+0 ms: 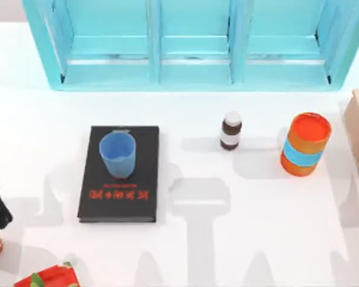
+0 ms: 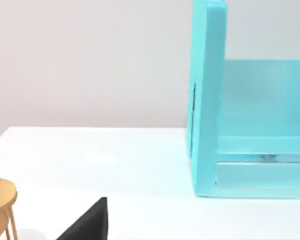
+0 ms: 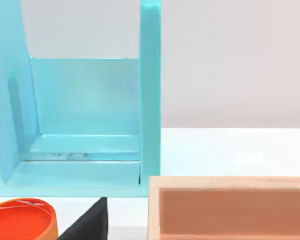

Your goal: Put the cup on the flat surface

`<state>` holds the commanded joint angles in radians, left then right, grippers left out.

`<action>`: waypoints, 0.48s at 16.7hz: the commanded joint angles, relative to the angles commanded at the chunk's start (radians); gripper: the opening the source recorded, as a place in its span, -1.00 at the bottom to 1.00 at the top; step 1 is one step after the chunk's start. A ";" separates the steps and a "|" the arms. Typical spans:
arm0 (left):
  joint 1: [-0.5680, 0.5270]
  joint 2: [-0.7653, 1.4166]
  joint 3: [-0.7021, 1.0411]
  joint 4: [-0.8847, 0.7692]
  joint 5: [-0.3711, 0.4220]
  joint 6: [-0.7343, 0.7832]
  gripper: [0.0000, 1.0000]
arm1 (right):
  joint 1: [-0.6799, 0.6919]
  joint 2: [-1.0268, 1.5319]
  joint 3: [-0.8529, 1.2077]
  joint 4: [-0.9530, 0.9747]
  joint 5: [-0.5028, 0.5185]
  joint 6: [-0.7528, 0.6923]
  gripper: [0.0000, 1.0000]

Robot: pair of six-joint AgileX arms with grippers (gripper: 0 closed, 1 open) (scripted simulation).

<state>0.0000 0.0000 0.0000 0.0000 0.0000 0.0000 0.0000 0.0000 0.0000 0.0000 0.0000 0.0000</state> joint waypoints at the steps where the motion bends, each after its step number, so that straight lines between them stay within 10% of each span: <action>1: 0.000 0.000 0.000 0.000 0.000 0.000 1.00 | 0.000 0.000 0.000 0.000 0.000 0.000 1.00; 8: -0.042 0.192 0.148 -0.186 -0.009 -0.055 1.00 | 0.000 0.000 0.000 0.000 0.000 0.000 1.00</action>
<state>-0.0425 0.1922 0.1479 -0.1859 -0.0092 -0.0549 0.0000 0.0000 0.0000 0.0000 0.0000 0.0000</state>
